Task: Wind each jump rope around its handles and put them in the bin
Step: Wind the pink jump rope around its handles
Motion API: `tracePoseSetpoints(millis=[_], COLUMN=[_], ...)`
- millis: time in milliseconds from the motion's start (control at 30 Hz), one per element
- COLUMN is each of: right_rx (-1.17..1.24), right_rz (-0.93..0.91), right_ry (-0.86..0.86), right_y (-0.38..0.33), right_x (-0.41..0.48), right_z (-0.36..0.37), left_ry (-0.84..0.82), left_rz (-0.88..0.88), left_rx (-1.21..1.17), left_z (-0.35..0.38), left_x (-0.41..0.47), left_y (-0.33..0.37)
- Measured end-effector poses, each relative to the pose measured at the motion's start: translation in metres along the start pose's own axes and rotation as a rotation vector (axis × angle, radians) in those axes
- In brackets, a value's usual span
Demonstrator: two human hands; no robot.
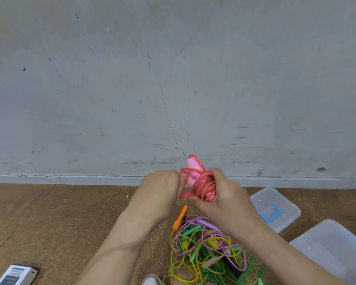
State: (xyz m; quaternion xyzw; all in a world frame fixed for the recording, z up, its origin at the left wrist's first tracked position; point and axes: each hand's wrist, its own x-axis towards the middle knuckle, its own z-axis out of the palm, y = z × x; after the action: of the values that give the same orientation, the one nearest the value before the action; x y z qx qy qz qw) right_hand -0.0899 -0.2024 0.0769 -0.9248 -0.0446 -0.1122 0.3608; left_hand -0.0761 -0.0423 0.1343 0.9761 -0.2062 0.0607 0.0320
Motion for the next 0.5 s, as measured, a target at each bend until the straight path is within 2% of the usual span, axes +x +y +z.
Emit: tracePoseSetpoints(millis=[133,233,300,433,500], right_rx=[0.049,0.116,0.158,0.156,0.136], right_rz=[-0.006,0.012,0.031,0.026,0.004], right_ry=[0.008,-0.001,-0.004,-0.014,-0.016], right_y=[-0.001,-0.003,-0.003,-0.005,-0.005], right_x=[-0.001,0.0,0.0,-0.001,-0.002], right_z=[0.0,-0.005,-0.009,-0.016,-0.017], left_ry=[0.185,0.31,0.287,0.235,0.25], left_rz=[-0.019,-0.093,-0.094,-0.071,-0.089], left_rx=[-0.35,-0.486,-0.417,-0.081,-0.127], left_z=[0.015,0.024,0.026,0.022,0.021], left_x=[0.001,0.002,0.002,0.0,0.001], left_y=[-0.005,-0.004,-0.001,0.005,0.008])
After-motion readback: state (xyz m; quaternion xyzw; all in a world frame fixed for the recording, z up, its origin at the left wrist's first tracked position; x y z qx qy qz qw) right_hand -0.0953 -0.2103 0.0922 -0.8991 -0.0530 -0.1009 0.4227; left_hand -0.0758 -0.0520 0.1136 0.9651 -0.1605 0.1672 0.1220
